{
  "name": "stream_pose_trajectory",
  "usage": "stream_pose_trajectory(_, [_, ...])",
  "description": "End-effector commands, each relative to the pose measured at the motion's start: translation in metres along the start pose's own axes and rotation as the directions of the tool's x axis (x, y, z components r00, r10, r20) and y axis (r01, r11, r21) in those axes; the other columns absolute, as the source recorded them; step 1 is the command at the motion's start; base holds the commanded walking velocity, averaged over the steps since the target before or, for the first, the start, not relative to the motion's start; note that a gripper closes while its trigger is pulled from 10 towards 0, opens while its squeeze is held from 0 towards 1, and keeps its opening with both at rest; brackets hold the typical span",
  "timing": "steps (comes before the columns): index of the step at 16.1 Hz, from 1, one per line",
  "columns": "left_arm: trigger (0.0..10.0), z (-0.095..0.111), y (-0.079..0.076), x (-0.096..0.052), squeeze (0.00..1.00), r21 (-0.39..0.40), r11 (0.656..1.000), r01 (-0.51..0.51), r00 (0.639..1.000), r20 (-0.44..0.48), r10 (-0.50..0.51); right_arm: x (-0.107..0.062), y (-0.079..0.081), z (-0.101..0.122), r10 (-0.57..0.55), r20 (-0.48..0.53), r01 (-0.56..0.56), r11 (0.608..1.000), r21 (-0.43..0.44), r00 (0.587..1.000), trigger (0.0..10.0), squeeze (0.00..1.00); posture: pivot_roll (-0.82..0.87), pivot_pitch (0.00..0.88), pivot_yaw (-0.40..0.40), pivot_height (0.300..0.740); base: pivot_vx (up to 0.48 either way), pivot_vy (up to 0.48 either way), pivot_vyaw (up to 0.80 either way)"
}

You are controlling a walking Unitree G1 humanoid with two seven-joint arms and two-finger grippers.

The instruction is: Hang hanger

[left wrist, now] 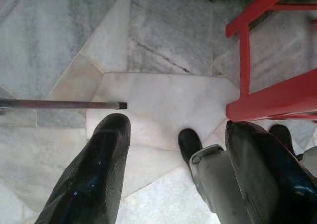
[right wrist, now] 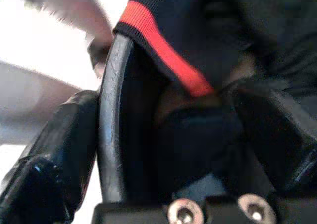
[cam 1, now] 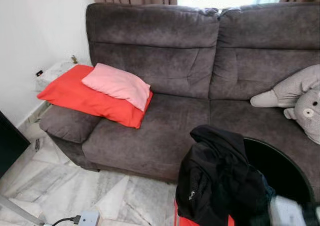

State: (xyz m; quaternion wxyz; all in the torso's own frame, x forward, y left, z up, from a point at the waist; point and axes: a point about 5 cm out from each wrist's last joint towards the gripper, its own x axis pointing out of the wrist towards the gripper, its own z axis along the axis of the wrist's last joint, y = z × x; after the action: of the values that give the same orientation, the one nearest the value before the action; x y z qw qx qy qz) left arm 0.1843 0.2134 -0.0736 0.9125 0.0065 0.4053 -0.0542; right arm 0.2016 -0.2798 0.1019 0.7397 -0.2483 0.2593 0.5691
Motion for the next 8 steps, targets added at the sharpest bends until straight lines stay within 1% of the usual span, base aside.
stream_pose_trajectory(1, [10.0,-0.006,0.007,-0.003,0.0,-0.002,1.0,-0.018,0.999,-0.029,0.018,-0.013,-0.014,0.016,-0.113,0.127,0.113,0.994,0.005,0.985,10.0,0.0,-0.19,0.043,0.121,0.74,0.0,0.0,0.0])
stream_pose_trajectory(2, [10.0,-0.007,0.007,-0.004,0.0,-0.001,1.0,-0.017,0.999,-0.032,0.017,-0.015,-0.015,0.018,-0.122,0.152,0.122,0.993,0.01,0.981,10.0,0.0,-0.19,0.043,0.121,0.74,0.0,0.0,0.0])
stream_pose_trajectory(3, [10.0,-0.008,0.008,-0.004,0.0,0.001,1.0,-0.013,0.999,-0.037,0.013,-0.018,-0.01,0.025,-0.101,0.208,0.097,0.995,0.028,0.973,10.0,0.0,-0.19,0.048,0.128,0.74,0.0,0.0,0.0])
stream_pose_trajectory(4, [10.0,-0.008,0.008,-0.004,0.0,0.001,1.0,-0.011,0.999,-0.038,0.011,-0.017,-0.006,0.026,-0.079,0.22,0.074,0.997,0.031,0.972,10.0,0.0,-0.19,0.048,0.129,0.74,0.0,0.0,0.0])
stream_pose_trajectory(5, [10.0,-0.008,0.008,-0.004,0.0,-0.001,1.0,-0.008,0.999,-0.038,0.008,-0.016,-0.005,0.026,-0.069,0.226,0.063,0.997,0.034,0.972,10.0,0.0,-0.19,0.051,0.13,0.74,0.0,0.0,0.0])
stream_pose_trajectory(8, [10.0,-0.008,0.007,-0.004,0.0,-0.001,1.0,0.005,0.999,-0.044,-0.005,-0.003,0.005,0.02,-0.008,0.206,0.002,1.0,0.027,0.979,10.0,0.0,-0.19,0.053,0.131,0.74,0.0,0.0,0.0])
